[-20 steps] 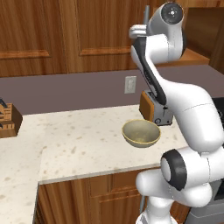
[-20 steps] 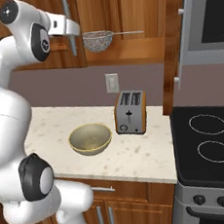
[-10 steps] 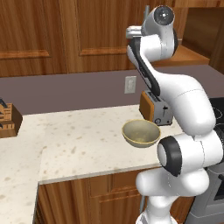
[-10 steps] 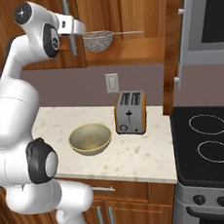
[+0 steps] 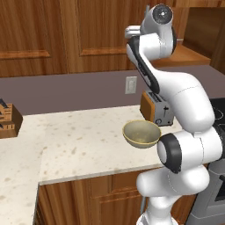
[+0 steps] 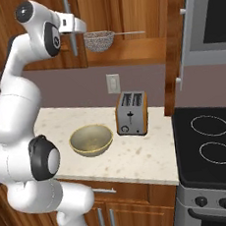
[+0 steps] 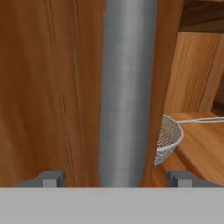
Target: Open the cabinet and setup a tea strainer by placing it in the bowl upright.
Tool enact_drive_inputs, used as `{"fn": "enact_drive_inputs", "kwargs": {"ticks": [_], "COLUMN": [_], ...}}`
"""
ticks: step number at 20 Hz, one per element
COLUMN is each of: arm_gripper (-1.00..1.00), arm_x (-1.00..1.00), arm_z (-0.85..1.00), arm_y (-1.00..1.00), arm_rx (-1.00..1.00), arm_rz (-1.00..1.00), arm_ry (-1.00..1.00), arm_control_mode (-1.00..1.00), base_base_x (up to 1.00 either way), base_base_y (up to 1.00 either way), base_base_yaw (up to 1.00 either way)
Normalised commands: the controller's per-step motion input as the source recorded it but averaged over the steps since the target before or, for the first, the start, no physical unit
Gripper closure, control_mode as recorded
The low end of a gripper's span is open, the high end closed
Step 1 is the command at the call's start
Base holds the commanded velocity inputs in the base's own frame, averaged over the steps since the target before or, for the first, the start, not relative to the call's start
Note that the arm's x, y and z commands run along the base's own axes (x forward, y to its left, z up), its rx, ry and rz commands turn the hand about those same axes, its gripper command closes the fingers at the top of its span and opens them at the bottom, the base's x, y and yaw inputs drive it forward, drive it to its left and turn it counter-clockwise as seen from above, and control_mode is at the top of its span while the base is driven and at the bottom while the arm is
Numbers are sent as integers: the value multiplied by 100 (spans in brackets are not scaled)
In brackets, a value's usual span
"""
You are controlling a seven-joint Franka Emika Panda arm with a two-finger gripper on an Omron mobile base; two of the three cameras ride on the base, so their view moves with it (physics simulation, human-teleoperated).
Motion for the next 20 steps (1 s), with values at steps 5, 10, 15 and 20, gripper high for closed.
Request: {"fn": "enact_drive_inputs", "kwargs": {"ticks": [5, 10, 15, 20], "arm_gripper": [-100, -100, -100, -100], "arm_x": [34, 25, 25, 26], "arm_z": [-12, -15, -15, -6], "arm_y": [-20, -8, 0, 0], "arm_rx": [0, 0, 0, 0], "arm_rz": [0, 1, 2, 4], "arm_ry": [-3, -9, -16, -10], "arm_control_mode": [-100, -100, -100, -100], "base_base_x": [0, 0, 0, 0], "base_base_y": [0, 0, 0, 0], "base_base_yaw": [0, 0, 0, 0]}}
